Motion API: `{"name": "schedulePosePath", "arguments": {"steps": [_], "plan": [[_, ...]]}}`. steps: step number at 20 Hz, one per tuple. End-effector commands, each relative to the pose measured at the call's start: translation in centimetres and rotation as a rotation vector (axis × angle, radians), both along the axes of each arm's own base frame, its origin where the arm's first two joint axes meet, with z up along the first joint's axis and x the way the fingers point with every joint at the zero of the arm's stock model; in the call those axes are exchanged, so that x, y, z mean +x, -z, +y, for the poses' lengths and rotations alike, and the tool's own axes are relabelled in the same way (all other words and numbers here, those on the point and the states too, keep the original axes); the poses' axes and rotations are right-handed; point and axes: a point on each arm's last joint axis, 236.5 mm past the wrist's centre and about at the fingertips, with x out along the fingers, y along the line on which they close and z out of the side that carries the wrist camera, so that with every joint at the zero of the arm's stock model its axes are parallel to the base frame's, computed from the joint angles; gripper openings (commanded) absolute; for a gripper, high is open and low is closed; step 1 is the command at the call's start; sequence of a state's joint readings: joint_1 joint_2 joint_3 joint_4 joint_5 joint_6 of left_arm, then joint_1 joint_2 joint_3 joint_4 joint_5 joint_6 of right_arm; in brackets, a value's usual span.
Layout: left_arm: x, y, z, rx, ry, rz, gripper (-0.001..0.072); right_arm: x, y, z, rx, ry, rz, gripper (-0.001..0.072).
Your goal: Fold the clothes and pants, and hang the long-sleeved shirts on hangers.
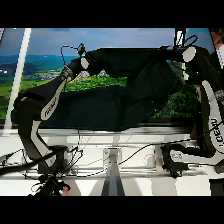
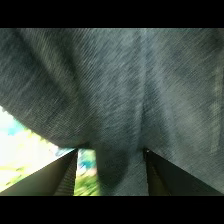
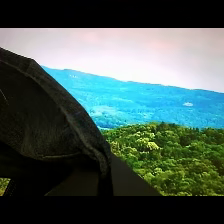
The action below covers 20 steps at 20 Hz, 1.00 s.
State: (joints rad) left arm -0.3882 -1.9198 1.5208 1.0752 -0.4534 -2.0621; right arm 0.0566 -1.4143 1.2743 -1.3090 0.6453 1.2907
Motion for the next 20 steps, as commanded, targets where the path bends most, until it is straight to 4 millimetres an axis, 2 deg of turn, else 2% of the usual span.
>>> {"name": "schedulePosePath", "arguments": {"steps": [1, 4, 6, 10, 12, 14, 15, 18, 20], "plan": [[0.9, -0.2, 1.0, 0.021, -0.025, -0.039, 0.0435, 0.0, 0.0, -0.1, -0.002, -0.001, 0.001, 0.0023], [2.1, -0.3, 3.2, 0.004, -0.087, -0.035, 0.0428, 0.0, 0.0, -0.1, -0.003, -0.001, 0.000, 0.0023], [2.5, -0.3, 4.2, 0.003, -0.104, -0.034, 0.0032, 0.1, 0.0, -0.1, -0.003, 0.000, -0.002, 0.0023], [2.6, -1.3, 4.0, -0.018, -0.107, -0.044, 0.0020, 0.1, 0.0, -0.1, -0.003, 0.000, -0.002, 0.0023], [2.8, -3.5, 3.7, 0.048, -0.015, -0.137, 0.0019, 0.1, 0.0, -0.1, -0.006, 0.000, -0.003, 0.0023], [2.7, -7.4, 3.6, 0.152, 0.119, -0.277, 0.0019, 0.2, -0.1, -0.2, -0.007, 0.002, -0.011, 0.0023], [2.5, -10.2, 3.7, 0.212, 0.184, -0.360, 0.0019, 0.3, -0.3, -0.2, -0.006, 0.004, -0.018, 0.0023], [1.2, -20.2, 5.8, 0.498, 0.354, -0.638, 0.0019, 0.5, -0.5, -0.2, -0.005, 0.007, -0.031, 0.0023], [-0.6, -26.7, 7.8, 0.683, 0.413, -0.782, 0.0022, 0.5, -0.5, 0.1, 0.014, 0.008, -0.029, 0.0023]]}}
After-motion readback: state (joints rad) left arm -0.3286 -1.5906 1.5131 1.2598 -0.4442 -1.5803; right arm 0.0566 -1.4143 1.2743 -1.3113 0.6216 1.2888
